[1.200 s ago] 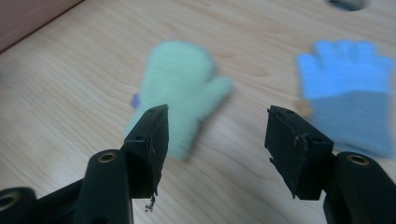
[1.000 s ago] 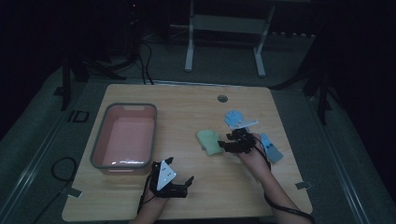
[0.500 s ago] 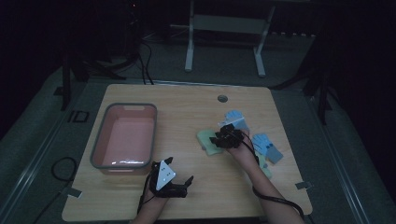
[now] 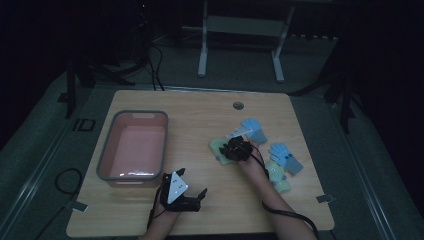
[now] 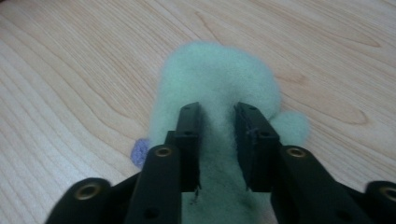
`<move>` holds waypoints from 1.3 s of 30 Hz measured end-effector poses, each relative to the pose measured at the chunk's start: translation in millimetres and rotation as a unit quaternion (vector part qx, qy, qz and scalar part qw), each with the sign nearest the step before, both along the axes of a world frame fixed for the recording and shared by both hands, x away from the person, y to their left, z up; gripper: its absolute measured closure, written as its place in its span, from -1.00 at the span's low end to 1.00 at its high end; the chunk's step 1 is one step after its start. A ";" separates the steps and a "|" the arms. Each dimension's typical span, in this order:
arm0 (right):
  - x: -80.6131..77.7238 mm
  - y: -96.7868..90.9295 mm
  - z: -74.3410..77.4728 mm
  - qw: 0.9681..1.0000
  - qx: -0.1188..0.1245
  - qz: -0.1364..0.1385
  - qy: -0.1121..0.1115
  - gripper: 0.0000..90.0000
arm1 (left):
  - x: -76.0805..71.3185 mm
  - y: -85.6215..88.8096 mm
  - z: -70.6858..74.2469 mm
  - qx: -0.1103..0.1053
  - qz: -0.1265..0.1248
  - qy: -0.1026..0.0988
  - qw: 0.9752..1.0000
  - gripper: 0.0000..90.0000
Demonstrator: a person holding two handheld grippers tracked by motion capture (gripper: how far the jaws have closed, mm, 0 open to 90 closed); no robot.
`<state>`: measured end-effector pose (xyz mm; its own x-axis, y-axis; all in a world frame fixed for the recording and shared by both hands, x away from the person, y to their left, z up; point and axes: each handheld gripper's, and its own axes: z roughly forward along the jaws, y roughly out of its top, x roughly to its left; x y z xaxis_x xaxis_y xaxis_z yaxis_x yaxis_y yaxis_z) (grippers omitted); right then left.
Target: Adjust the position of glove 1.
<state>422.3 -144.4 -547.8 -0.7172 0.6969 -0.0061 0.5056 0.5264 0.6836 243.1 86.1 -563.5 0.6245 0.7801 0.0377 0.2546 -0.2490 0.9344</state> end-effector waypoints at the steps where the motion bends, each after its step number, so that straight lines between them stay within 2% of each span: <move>1: 0.0 0.0 0.0 1.000 0.000 0.000 0.000 0.60 | 0.0 0.0 0.0 0.000 0.000 0.000 1.000 -0.96; 3: -1.0 1.0 -0.2 1.000 0.000 -0.004 -0.001 0.63 | -0.1 0.0 0.1 0.001 0.000 0.000 1.000 -0.96; 4: -3.3 2.8 -1.0 1.000 0.001 -0.010 -0.006 0.74 | 0.0 0.0 0.1 0.001 -0.001 0.000 1.000 -0.96; 8: -5.9 4.0 1.1 1.000 0.008 -0.030 -0.001 0.88 | 0.3 -0.2 0.1 0.003 -0.003 0.001 1.000 -0.96; 13: -12.6 3.9 9.1 0.998 0.022 -0.057 0.009 0.90 | 0.2 -0.7 0.1 0.004 -0.003 0.001 1.000 -0.96; 19: -25.1 0.7 22.1 0.997 0.022 -0.079 0.000 0.90 | 0.3 -0.9 0.1 0.005 -0.003 0.002 1.000 -0.96; 20: -32.2 -1.2 28.4 0.995 0.027 -0.092 -0.001 0.90 | 0.3 -0.9 0.2 0.006 -0.003 0.001 1.000 -0.96; 26: -49.3 -7.0 42.4 0.992 0.035 -0.121 -0.010 0.90 | 0.4 -1.3 0.1 0.006 -0.002 0.002 1.000 -0.96; 27: -58.6 -9.2 47.9 0.991 0.035 -0.128 -0.018 0.90 | 0.0 -1.2 0.2 0.007 -0.001 0.000 1.000 -0.96; 29: -67.8 -12.4 52.1 0.989 0.050 -0.137 -0.014 0.90 | 0.4 -0.5 0.2 0.005 -0.001 0.001 1.000 -0.96; 30: -67.8 -12.4 52.1 0.989 0.050 -0.137 -0.014 0.90 | 0.4 -0.5 0.2 0.005 -0.001 0.001 1.000 -0.96; 31: -78.0 -13.7 55.9 0.988 0.056 -0.142 -0.018 0.90 | 0.7 -0.3 0.1 0.002 0.001 0.004 1.000 -0.96; 33: -87.5 -16.7 59.0 0.986 0.073 -0.147 -0.014 0.90 | 0.7 -0.6 0.1 0.004 0.000 0.003 1.000 -0.96; 39: -112.8 -21.2 60.1 0.986 0.058 -0.152 -0.033 0.90 | -0.1 -1.9 0.1 0.011 -0.002 -0.002 1.000 -0.96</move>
<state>309.5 -165.6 -487.7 -0.4755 0.8785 0.0469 0.5804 0.2732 0.7671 243.0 84.2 -563.4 0.6268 0.7771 0.0566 0.2506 -0.2699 0.9297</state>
